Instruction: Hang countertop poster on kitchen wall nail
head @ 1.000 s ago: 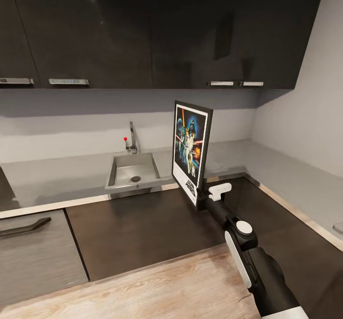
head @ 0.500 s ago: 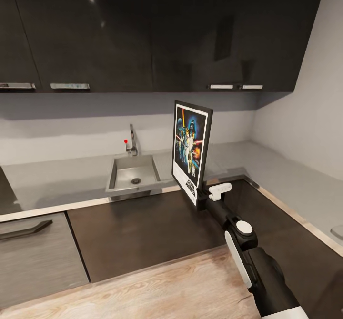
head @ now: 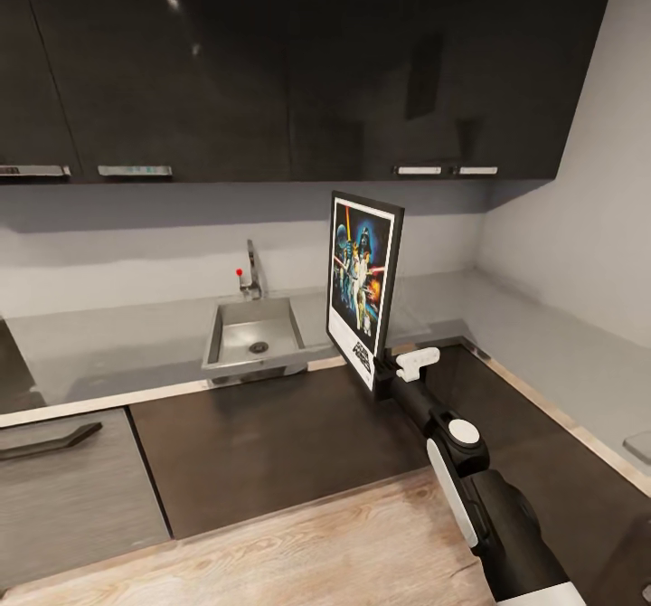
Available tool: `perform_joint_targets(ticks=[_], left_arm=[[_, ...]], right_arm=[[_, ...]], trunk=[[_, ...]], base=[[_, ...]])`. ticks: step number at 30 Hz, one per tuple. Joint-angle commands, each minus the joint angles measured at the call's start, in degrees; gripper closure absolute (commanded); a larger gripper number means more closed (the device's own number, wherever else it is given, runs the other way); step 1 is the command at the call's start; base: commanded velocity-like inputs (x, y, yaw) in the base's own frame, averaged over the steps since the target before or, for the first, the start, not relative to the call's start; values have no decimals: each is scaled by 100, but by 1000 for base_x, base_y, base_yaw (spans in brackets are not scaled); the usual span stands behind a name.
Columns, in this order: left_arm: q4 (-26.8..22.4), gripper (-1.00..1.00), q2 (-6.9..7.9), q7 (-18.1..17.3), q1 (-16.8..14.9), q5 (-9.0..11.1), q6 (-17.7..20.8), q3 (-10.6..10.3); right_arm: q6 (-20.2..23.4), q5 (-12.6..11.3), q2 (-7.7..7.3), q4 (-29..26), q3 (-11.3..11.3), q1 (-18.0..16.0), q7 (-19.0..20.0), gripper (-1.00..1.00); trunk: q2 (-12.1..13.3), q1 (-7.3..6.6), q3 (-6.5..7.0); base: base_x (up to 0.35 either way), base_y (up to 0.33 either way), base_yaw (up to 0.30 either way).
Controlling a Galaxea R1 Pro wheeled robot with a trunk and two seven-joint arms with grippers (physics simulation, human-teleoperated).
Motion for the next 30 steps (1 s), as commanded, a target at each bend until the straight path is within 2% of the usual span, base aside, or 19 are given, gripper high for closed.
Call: perform_joint_targets(ticks=[1, 11, 16, 19, 22, 25, 29, 30], left_arm=[[-7, -100, -1, -3, 2, 1, -8, 6], [-69, -100, 10, -8, 1, 6, 20, -14], [-488, -100, 26, -29, 1, 7, 115, -25], [-834, -100, 55, -168, 3, 8, 514, -32], [-1103, -100, 80, -583, 2, 5, 981, -33], [-1153, -100, 104, -750, 2, 3, 1103, -18], [-1162, -100, 151, -873, 2, 5, 1179, 110], [-1069, -100, 169, -918, 2, 8, 1173, 218]], right_arm=[[34, -21, 2, -7, -5, -4, 32, 100], [34, -21, -8, -7, -5, -4, 32, 100], [34, -21, -8, -63, -5, -4, 32, 100], [37, -21, -15, -108, -11, 1, 32, 100], [41, -21, -22, -128, -13, 2, 32, 100], [42, -21, -27, -133, -14, 4, 32, 100], [43, -21, -32, -138, -17, 3, 32, 100], [43, -21, -34, -140, -16, 4, 32, 100]], trunk=[[37, -22, 12], [438, -241, 192], [639, -351, 282], [759, -417, 335], [879, -483, 389], [1000, -549, 443], [1160, -637, 515], [1200, -659, 533]], base=[[0, 0, 0], [0, 0, 0], [0, 0, 0], [0, 0, 0], [0, 0, 0], [0, 0, 0], [0, 0, 0], [0, 0, 0]])
